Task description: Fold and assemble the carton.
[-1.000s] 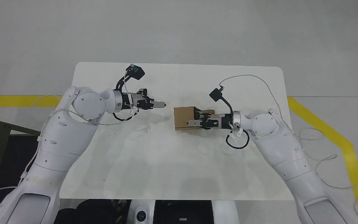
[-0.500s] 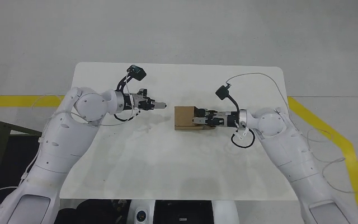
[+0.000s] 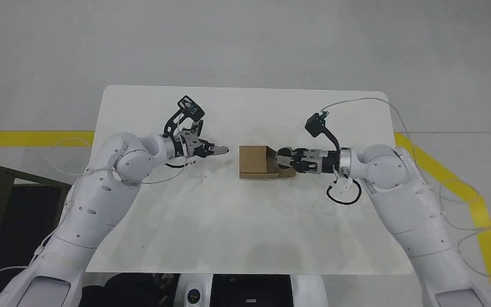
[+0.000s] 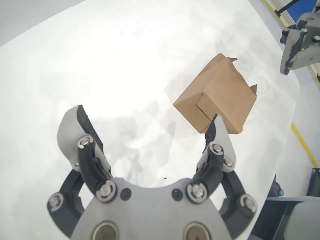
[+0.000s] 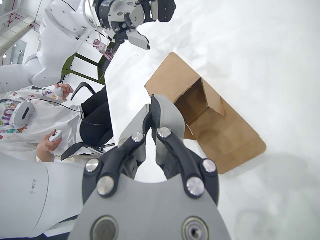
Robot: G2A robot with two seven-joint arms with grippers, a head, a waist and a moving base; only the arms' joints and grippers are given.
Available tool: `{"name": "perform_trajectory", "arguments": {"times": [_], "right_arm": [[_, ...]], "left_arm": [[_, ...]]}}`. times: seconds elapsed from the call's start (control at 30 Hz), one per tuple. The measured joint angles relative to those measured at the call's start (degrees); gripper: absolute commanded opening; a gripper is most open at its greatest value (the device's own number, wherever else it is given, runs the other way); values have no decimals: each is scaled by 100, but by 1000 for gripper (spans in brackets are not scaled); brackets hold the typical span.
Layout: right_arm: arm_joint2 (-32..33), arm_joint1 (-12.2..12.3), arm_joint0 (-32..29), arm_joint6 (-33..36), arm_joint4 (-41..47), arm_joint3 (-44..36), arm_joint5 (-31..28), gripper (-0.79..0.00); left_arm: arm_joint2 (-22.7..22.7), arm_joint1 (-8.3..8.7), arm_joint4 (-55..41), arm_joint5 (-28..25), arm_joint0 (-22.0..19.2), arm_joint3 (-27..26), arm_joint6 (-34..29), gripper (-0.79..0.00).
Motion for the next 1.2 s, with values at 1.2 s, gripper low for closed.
{"name": "perform_trajectory", "arguments": {"times": [1.2], "right_arm": [[125, 38, -75, -192, -95, -159, -66, -785]], "left_arm": [[-174, 114, 3409, -1434, 569, -287, 3252, 0]]}}
